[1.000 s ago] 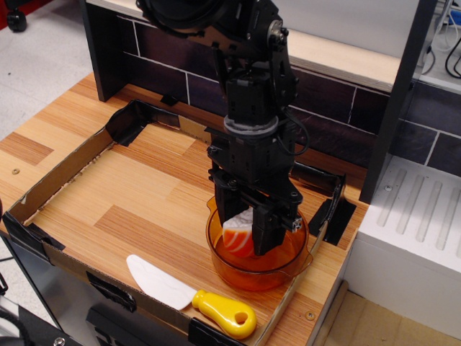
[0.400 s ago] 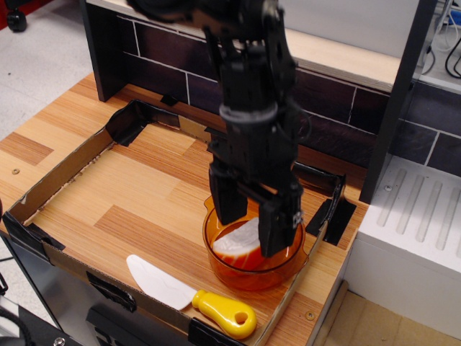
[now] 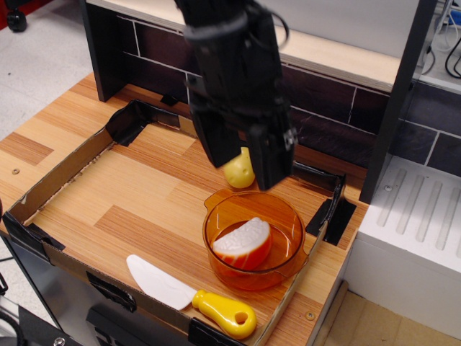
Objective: Put sushi in pot
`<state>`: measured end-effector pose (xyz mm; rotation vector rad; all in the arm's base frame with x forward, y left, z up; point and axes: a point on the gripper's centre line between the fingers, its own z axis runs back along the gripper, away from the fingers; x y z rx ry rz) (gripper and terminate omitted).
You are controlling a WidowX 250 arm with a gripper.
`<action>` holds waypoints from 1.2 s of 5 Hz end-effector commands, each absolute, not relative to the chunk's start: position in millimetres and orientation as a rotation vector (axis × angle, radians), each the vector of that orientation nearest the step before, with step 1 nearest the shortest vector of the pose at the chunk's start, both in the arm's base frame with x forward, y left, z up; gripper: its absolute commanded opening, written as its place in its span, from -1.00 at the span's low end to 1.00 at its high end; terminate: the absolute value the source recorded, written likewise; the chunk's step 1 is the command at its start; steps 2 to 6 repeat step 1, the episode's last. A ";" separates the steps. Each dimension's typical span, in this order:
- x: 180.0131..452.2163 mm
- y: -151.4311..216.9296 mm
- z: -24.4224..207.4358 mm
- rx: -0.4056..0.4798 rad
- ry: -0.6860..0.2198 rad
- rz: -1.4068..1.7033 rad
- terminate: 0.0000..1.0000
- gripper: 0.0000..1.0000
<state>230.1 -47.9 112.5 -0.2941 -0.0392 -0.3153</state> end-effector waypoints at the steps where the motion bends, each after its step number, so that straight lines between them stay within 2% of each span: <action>1: 238.2 -46.0 125.9 -0.289 -0.088 -0.324 1.00 1.00; 6: 238.2 -46.0 125.9 -0.289 -0.088 -0.324 1.00 1.00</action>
